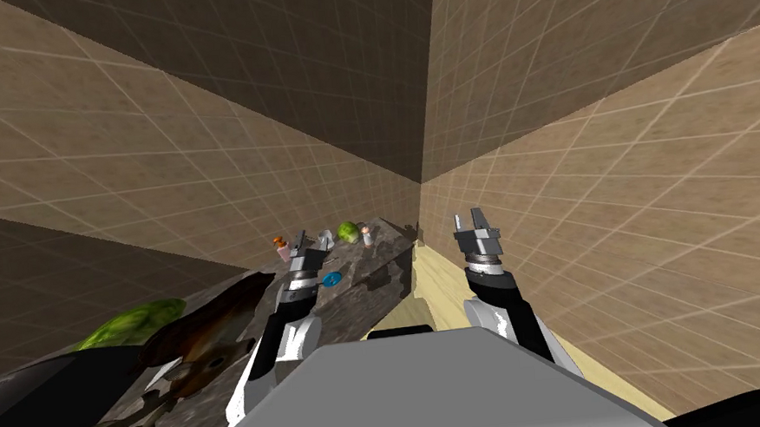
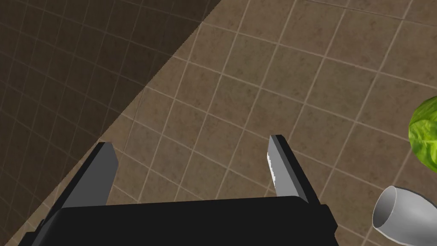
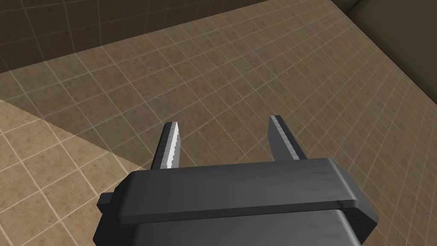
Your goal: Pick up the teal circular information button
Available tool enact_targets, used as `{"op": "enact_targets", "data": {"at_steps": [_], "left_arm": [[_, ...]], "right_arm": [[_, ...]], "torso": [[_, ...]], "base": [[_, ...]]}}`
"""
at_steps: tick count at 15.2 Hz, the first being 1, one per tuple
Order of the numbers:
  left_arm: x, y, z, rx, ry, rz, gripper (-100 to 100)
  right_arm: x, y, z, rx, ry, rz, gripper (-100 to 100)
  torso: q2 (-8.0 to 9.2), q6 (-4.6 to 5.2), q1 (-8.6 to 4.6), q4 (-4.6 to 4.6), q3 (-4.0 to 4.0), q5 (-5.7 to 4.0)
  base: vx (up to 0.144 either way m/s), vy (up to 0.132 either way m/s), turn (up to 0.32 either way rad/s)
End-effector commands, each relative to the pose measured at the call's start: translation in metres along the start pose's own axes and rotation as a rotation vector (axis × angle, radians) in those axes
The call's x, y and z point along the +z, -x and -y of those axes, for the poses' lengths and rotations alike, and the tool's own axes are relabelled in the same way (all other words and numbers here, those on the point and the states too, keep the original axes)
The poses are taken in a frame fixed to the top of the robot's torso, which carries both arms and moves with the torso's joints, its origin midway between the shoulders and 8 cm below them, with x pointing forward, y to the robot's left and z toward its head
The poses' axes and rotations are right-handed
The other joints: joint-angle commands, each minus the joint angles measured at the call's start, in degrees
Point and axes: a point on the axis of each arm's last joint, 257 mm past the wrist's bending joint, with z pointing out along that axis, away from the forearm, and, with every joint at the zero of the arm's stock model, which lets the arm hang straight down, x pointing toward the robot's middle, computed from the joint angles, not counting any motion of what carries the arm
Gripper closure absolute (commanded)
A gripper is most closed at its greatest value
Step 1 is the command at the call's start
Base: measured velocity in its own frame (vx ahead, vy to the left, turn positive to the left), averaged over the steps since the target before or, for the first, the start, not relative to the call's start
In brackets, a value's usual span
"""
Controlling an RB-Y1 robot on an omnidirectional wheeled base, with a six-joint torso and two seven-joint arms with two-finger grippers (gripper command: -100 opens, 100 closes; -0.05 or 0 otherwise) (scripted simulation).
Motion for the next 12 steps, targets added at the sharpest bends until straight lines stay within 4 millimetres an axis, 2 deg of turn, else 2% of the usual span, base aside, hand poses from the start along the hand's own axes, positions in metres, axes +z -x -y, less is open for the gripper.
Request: {"op": "enact_targets", "data": {"at_steps": [1, 12], "left_arm": [[0.003, 0.004, -0.013, -0.041, 0.049, -0.001, -100], [0.006, 0.02, -0.064, -0.157, 0.252, 0.026, -100]], "right_arm": [[0.0, 0.0, 0.0, 0.0, 0.0, 0.0, 0], [0.0, 0.0, 0.0, 0.0, 0.0, 0.0, 0]], "torso": [[0.0, 0.0, 0.0, 0.0, 0.0, 0.0], [0.01, 0.03, 0.01, 0.0, 0.0, -0.01]], "base": [[-0.011, 0.036, -0.115], [-0.013, 0.033, -0.095]]}}
